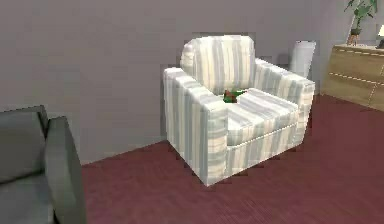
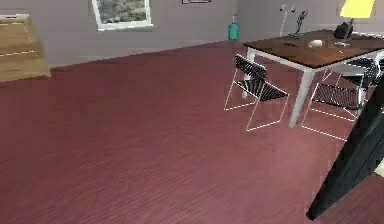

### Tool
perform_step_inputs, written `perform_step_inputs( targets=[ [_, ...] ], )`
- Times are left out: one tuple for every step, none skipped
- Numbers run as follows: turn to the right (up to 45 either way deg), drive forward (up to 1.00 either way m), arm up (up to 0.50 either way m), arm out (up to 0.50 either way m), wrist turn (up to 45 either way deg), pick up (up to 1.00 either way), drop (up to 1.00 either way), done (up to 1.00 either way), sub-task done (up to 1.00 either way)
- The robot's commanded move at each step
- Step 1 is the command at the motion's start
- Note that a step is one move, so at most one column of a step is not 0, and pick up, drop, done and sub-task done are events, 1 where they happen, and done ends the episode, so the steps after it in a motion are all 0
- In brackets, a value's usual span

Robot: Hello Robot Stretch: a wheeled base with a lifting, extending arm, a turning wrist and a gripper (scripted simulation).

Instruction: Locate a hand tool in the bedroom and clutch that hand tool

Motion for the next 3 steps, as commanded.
perform_step_inputs(
  targets=[
    [45.0, 0.0, 0.0, 0.0, 0.0, 0.0, 0.0, 0.0, 0.0],
    [45.0, 0.0, 0.0, 0.0, 0.0, 0.0, 0.0, 0.0, 0.0],
    [45.0, 0.0, 0.0, 0.0, 0.0, 0.0, 0.0, 0.0, 0.0]
  ],
)
